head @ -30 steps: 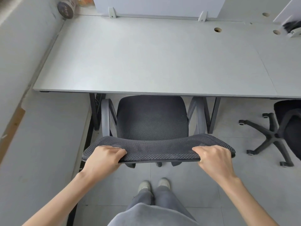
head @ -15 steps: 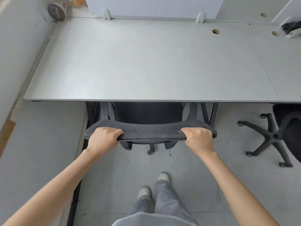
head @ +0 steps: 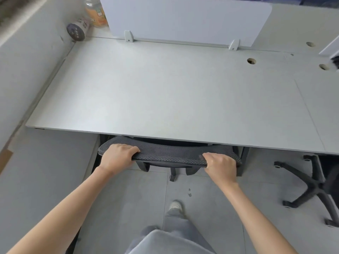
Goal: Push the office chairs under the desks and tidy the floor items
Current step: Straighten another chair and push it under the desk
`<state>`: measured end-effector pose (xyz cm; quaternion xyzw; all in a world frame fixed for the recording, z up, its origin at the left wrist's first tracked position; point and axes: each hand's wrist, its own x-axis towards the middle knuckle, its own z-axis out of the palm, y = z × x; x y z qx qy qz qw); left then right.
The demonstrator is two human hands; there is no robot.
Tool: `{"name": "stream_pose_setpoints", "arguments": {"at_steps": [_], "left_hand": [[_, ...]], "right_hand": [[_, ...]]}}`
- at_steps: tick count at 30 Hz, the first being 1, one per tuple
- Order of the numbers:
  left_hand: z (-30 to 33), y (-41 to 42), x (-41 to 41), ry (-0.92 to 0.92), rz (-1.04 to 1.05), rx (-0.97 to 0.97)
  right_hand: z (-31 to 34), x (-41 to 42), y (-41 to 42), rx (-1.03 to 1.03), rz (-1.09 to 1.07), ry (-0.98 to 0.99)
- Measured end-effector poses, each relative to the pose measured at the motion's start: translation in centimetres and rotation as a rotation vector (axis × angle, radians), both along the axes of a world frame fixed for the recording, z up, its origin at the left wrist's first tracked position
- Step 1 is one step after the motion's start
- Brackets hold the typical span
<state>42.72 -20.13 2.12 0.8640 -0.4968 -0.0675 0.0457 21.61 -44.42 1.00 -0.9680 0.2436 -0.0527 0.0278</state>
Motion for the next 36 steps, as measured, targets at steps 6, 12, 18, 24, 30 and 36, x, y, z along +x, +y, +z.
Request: {"name": "stream_pose_setpoints", "arguments": {"at_steps": [6,12,18,24,30,36], "left_hand": [[0.0,-0.1,-0.4,-0.049,0.049,-0.025],[0.8,-0.4,-1.3,-0.001,0.093,-0.025],[4.4,-0.8,-4.4,0.584,0.129,-0.316],[6.0,-3.9,-10.2,1.187,0.043,-0.417],[1.2,-5.5,-16.4,1.303,-0.225,0.033],[0.1,-9.5,-28.4,1.345,-0.560,0.362]], "right_hand": [[0.2,0.0,0.1,-0.040,0.025,-0.055],[0.4,-0.3,0.2,0.045,0.011,0.007],[2.6,-2.0,1.4,0.245,0.095,-0.134],[3.2,-10.3,9.8,0.919,-0.564,-0.743],[-0.6,-19.0,21.9,0.986,-1.332,-1.072],[-2.0,-25.5,30.5,0.733,-1.853,-1.158]]}}
